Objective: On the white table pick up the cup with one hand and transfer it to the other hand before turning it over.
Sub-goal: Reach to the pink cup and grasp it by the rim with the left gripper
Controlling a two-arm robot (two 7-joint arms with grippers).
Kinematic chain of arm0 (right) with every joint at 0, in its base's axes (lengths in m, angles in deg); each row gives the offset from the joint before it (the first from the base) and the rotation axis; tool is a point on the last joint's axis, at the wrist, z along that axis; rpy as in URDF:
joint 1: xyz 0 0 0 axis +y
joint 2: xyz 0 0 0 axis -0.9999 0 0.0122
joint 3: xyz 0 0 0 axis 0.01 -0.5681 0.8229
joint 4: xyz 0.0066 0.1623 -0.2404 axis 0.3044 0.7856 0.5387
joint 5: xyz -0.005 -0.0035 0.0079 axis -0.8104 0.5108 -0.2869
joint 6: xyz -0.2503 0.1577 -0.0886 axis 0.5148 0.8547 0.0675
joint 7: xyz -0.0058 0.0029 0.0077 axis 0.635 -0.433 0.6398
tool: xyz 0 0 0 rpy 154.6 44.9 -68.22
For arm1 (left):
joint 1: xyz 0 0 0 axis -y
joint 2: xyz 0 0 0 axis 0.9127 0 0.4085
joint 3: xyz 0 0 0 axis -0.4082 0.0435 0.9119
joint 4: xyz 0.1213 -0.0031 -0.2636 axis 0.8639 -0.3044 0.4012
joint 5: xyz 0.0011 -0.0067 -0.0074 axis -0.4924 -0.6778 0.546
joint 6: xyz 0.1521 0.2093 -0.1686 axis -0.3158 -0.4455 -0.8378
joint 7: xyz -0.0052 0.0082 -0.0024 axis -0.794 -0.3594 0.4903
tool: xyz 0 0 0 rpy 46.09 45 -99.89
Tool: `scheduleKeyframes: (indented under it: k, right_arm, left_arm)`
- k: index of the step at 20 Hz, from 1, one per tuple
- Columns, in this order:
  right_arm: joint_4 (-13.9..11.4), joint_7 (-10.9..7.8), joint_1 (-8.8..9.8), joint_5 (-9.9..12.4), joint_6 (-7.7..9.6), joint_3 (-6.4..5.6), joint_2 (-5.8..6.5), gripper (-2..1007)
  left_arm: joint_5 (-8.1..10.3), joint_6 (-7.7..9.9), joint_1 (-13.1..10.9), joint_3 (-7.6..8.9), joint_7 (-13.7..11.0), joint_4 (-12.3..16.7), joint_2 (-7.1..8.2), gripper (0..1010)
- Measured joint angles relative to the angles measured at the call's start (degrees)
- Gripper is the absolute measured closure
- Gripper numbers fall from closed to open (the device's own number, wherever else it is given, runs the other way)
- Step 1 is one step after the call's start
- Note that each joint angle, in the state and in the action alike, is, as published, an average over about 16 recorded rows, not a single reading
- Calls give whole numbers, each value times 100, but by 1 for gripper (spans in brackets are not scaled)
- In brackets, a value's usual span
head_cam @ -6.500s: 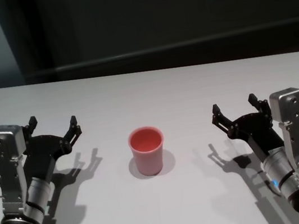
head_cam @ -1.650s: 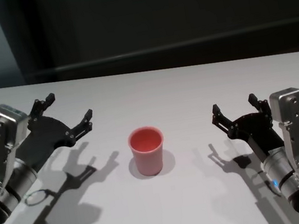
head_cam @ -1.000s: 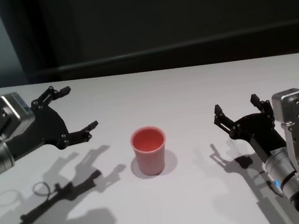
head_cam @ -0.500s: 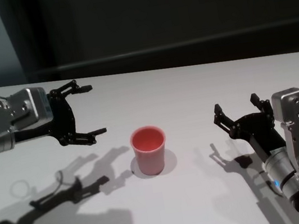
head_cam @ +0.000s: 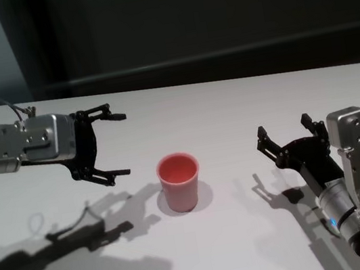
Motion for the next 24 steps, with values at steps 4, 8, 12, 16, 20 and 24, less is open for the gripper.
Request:
scheduleKeyframes:
  k: [4,8,12,16,20,24]
  right_arm:
    - [0,0,0,0,0,0,0,2]
    - [0,0,0,0,0,0,0,3]
    - [0,0,0,0,0,0,0,2]
    - [0,0,0,0,0,0,0,3]
    - [0,0,0,0,0,0,0,3]
    - [0,0,0,0,0,0,0,3]
  left_arm:
    - [-142,-183,320,-281,-369,-78,-7,9]
    - [-264,-367,617,-540,-703,-160,-50,9]
    - [-363,-548,904,-779,-998,-253,-131,9]
    - [-420,-701,1152,-975,-1236,-350,-238,9]
    - [-447,-833,1371,-1152,-1450,-453,-351,9]
    - [-461,-953,1563,-1318,-1639,-567,-461,9]
